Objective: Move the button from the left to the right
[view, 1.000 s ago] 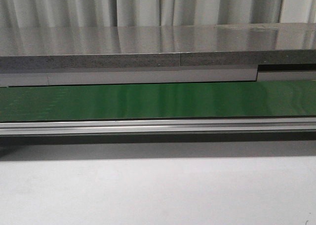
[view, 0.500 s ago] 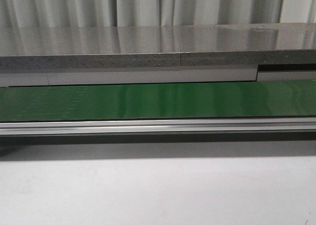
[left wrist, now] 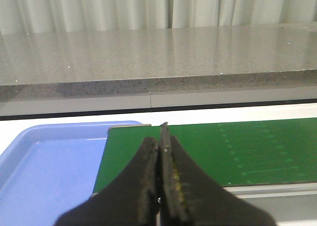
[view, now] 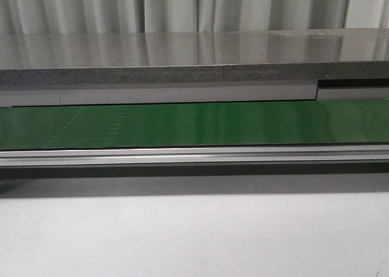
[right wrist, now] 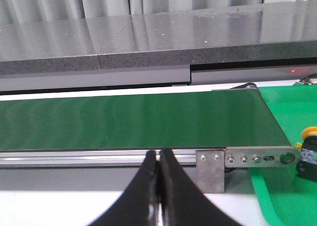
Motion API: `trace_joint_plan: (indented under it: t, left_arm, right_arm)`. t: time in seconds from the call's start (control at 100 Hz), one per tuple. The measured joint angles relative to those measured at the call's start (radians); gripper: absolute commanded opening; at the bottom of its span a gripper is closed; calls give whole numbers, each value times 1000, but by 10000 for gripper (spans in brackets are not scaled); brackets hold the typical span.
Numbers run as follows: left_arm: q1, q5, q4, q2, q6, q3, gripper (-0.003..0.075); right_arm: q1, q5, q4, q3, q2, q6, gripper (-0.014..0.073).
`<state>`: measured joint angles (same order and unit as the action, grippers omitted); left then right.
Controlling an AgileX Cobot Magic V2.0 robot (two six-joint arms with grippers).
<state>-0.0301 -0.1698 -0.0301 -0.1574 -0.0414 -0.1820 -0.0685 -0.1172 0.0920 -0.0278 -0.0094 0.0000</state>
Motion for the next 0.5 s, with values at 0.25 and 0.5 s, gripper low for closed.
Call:
trace_joint_plan:
  t: [0.25,0.5]
  left_arm:
    - [0,2,20,160,0,110,-20]
    - [0,5,30,162,0,168,-20]
  right_arm:
    - [0,0,0,0,0,0,-67]
    - [0,2,0,0,0,0,-67]
